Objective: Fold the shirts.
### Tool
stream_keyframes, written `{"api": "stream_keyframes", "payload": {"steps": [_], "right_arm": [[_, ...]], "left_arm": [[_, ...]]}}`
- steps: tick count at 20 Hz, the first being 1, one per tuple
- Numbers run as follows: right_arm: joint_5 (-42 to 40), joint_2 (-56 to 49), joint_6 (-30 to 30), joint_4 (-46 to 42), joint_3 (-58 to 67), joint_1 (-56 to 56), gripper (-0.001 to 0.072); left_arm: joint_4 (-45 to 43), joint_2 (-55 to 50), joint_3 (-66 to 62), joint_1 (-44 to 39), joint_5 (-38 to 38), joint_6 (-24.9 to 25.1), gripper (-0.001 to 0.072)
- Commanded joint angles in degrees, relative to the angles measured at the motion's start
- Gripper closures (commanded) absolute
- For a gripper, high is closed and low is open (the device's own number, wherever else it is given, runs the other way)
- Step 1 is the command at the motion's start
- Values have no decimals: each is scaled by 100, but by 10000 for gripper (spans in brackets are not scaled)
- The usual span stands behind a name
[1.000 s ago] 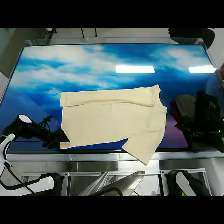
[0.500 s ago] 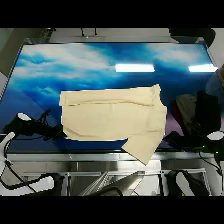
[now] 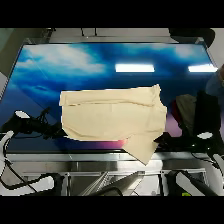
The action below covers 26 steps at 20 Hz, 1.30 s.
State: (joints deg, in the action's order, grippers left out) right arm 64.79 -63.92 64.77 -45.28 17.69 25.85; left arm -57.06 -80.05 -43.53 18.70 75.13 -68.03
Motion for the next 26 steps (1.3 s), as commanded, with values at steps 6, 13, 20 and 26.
{"api": "stream_keyframes", "payload": {"steps": [6,13,20,26], "right_arm": [[579,17,-466,999,841,-168,693],[538,667,-514,1725,2697,-358,693],[-415,-1676,-837,1705,4771,-1248,693],[-892,-3598,-931,1700,5480,-1539,692]], "left_arm": [[-243,817,-7,319,269,-107,693],[15,1600,-321,822,496,-39,693],[7,-321,-3067,-157,260,-197,692],[-46,-2603,-5014,-726,299,-197,692]]}}
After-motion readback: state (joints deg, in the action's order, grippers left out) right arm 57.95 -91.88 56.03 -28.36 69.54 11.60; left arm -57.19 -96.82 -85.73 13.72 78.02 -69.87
